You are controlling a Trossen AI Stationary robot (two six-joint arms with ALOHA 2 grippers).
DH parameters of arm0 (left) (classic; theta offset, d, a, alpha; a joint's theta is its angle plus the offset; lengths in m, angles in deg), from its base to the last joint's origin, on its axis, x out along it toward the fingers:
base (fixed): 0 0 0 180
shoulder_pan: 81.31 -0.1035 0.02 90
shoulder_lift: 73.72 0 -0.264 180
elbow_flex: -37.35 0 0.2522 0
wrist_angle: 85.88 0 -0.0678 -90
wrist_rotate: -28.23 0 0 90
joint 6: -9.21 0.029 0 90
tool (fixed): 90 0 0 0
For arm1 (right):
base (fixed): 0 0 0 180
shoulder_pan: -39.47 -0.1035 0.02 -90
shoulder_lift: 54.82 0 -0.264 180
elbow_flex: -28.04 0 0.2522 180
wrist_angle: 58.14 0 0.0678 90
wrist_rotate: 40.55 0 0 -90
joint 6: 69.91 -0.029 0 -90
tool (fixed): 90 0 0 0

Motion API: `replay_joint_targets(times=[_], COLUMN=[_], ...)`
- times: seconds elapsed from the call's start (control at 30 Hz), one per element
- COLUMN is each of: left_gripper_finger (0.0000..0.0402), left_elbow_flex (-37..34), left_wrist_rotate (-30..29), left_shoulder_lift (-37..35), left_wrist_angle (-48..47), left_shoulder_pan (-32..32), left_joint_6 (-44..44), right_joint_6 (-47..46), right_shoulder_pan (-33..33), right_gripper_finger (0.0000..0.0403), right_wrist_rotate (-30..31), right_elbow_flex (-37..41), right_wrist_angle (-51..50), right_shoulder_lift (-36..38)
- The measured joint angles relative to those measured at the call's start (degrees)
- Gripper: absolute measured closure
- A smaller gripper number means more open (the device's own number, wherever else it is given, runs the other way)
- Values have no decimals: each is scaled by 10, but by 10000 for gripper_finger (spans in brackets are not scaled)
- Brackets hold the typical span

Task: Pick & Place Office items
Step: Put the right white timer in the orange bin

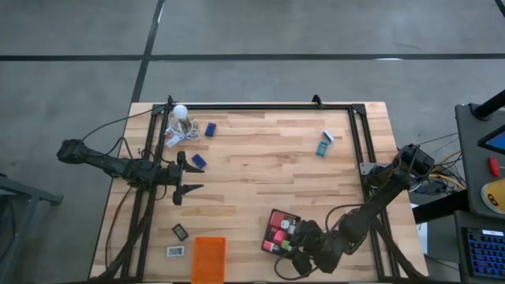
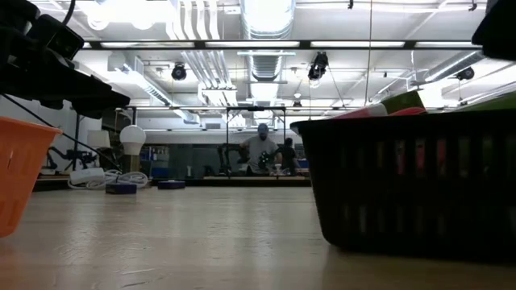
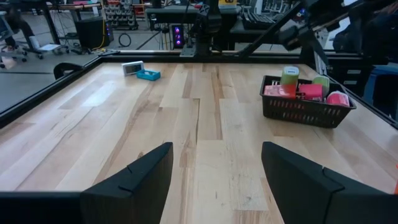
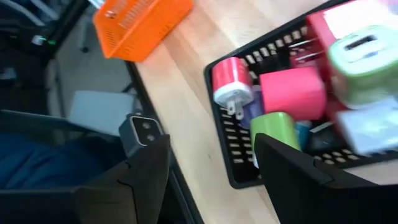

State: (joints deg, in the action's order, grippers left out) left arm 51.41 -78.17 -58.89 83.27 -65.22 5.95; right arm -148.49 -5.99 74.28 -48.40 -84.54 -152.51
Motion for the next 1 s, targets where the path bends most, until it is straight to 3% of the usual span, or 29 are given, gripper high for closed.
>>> replay_joint_targets(times=[0.47, 0.83, 1.0], left_gripper_finger=[149, 149, 149], left_elbow_flex=[0, 0, 0], left_wrist_rotate=[0, 0, 0], left_shoulder_lift=[0, 0, 0], left_wrist_angle=[0, 0, 0], left_shoulder_pan=[0, 0, 0], left_joint_6=[0, 0, 0], right_joint_6=[-65, -313, -357], right_shoulder_pan=[0, 4, 26], right_gripper_finger=[174, 174, 174], right_wrist_rotate=[18, 53, 53], right_elbow_flex=[-189, -202, -195], right_wrist_angle=[-397, -627, -666], right_shoulder_lift=[1, 1, 1])
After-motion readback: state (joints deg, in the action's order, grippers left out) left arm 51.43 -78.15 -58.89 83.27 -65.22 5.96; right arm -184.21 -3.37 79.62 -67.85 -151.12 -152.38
